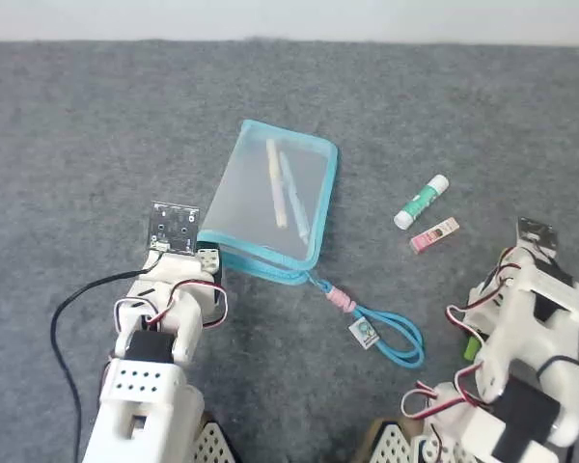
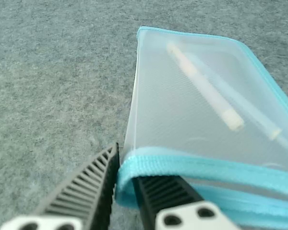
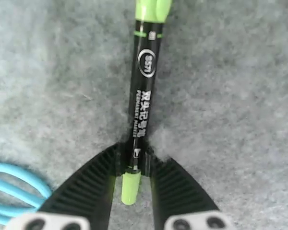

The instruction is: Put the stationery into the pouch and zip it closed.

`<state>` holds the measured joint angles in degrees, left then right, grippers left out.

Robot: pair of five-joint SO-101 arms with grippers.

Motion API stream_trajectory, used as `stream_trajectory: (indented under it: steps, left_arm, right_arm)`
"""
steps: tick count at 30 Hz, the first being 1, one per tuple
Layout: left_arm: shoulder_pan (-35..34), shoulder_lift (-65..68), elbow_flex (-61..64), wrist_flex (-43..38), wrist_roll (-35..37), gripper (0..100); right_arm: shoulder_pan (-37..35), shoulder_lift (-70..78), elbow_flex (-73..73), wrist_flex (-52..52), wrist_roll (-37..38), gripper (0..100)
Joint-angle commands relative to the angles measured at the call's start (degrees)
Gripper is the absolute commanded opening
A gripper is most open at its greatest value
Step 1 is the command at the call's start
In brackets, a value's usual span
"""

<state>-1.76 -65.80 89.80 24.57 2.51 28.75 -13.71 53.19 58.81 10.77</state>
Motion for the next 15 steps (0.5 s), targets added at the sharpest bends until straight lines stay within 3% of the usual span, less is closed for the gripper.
stream_trajectory:
  steps: [1,7,15]
  left_arm:
    - [-0.35,-1.23,-0.66,-0.62,0.97,1]
    - [-0.35,-1.23,-0.66,-0.62,0.97,1]
    - [-0.35,-1.23,-0.66,-0.70,0.97,1]
  right_arm:
    - [-4.26,-3.56,-6.77,6.81,4.57,0.8]
    - [-13.58,-5.49,-18.90,21.93,22.07,0.8]
    - [-14.99,-5.23,-19.60,21.93,23.91,0.9]
